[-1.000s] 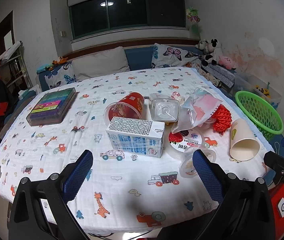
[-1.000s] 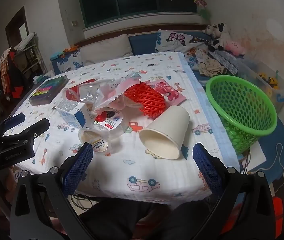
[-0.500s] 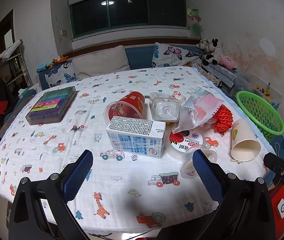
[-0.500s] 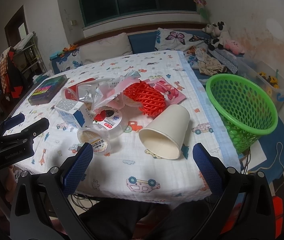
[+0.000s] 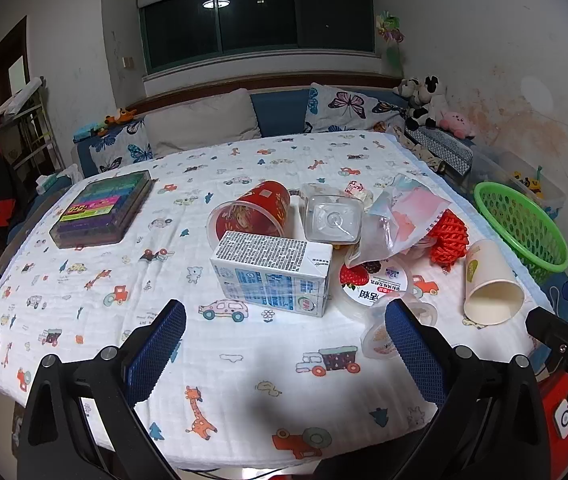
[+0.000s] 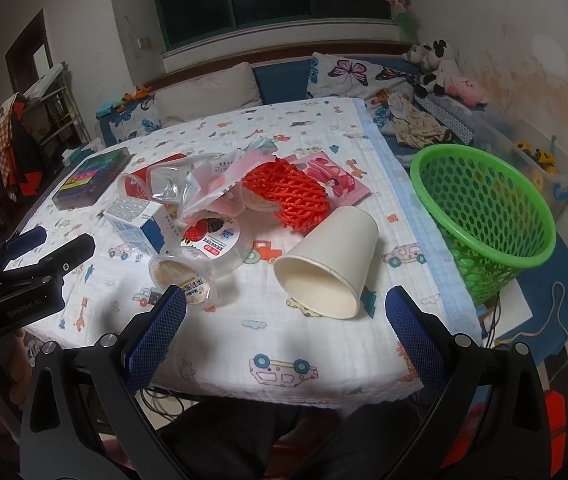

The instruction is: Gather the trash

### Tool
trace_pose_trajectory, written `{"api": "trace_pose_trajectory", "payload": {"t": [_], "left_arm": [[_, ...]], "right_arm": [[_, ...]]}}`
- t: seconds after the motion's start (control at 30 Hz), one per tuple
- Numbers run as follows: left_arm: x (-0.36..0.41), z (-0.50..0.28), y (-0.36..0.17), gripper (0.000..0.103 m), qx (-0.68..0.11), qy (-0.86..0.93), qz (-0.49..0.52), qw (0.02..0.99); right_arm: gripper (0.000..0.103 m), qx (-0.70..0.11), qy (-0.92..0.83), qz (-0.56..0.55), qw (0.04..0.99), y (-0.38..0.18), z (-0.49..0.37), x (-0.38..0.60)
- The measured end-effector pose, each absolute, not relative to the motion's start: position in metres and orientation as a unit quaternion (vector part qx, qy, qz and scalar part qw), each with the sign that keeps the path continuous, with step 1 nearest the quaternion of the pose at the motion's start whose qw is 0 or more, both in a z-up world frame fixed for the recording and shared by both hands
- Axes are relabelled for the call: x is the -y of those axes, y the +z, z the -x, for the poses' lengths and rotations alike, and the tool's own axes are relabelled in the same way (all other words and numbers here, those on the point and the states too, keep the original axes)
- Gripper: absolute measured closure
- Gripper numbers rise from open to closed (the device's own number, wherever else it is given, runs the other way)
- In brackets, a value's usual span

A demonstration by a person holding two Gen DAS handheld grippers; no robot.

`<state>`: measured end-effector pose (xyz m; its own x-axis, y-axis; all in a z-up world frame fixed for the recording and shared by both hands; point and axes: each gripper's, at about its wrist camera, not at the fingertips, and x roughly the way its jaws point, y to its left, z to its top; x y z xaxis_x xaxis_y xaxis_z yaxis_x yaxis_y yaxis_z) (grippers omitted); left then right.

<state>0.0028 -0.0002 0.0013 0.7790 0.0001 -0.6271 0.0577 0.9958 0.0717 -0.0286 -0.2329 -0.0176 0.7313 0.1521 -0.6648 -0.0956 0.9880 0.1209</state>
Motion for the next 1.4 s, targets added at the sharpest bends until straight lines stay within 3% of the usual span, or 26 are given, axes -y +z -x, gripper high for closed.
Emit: {"api": "trace_pose_trajectory", "payload": {"t": [0.93,1.4], "left_arm": [[0.006,-0.025,-0.013,0.006,-0.354,-0.022,-0.036,0.934],[0.003,-0.038,-0.019,0.006,-0.363,-0.065,-0.027,0.929]], "right_arm": [[0.004,-0.395,0.038,-0.054,0.916,-0.04,0.0,0.25],[0.004,-0.457,0.06,-0.158,0.873,-0.049,-0.057,0.282]]}}
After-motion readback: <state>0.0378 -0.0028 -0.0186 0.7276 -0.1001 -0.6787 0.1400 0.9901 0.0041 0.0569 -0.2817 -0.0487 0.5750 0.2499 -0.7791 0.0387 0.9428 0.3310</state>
